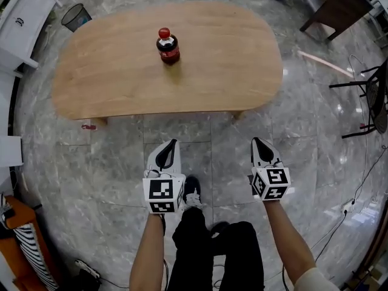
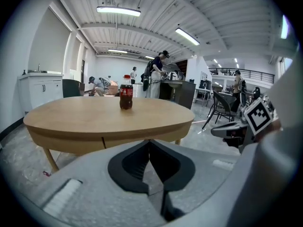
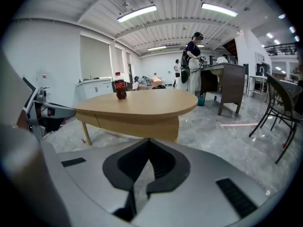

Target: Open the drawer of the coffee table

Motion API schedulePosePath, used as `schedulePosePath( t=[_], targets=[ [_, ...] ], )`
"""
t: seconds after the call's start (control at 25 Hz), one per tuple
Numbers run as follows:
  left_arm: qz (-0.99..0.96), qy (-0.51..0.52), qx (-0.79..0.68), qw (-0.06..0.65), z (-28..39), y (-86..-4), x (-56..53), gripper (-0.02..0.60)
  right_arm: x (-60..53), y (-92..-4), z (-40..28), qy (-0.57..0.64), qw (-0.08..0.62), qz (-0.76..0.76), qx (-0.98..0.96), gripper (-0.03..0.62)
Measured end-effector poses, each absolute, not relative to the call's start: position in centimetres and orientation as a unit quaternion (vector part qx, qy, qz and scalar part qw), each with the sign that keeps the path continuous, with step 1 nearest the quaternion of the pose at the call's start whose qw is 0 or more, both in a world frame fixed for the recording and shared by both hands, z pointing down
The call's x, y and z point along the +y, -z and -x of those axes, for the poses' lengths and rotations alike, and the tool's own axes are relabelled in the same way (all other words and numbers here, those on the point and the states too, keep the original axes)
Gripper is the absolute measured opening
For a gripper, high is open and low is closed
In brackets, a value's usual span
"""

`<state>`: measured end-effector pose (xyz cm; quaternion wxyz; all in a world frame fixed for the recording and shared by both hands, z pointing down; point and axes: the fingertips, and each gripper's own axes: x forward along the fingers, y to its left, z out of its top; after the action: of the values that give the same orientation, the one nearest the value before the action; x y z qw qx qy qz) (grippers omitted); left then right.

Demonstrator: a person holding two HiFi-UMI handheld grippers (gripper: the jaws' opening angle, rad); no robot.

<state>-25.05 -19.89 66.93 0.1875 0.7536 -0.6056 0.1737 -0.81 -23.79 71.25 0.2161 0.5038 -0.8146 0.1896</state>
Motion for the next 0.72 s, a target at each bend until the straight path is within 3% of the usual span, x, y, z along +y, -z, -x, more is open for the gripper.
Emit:
schedulePosePath(
  t=[0.28,0.72],
  targets=[
    [-0.740,-0.169,-0.630,0.164,27.9,-73.5,-21.8,0.011,-26.6,-77.5,1.7,-0.166,0.192,-0.513,-0.820,0.015],
    [-0.739,-0.135,-0.654,0.094,28.8,-76.2,-25.4,0.011,-30.8,-78.8,0.5,-0.099,0.128,-0.520,-0.839,0.015]
  ],
)
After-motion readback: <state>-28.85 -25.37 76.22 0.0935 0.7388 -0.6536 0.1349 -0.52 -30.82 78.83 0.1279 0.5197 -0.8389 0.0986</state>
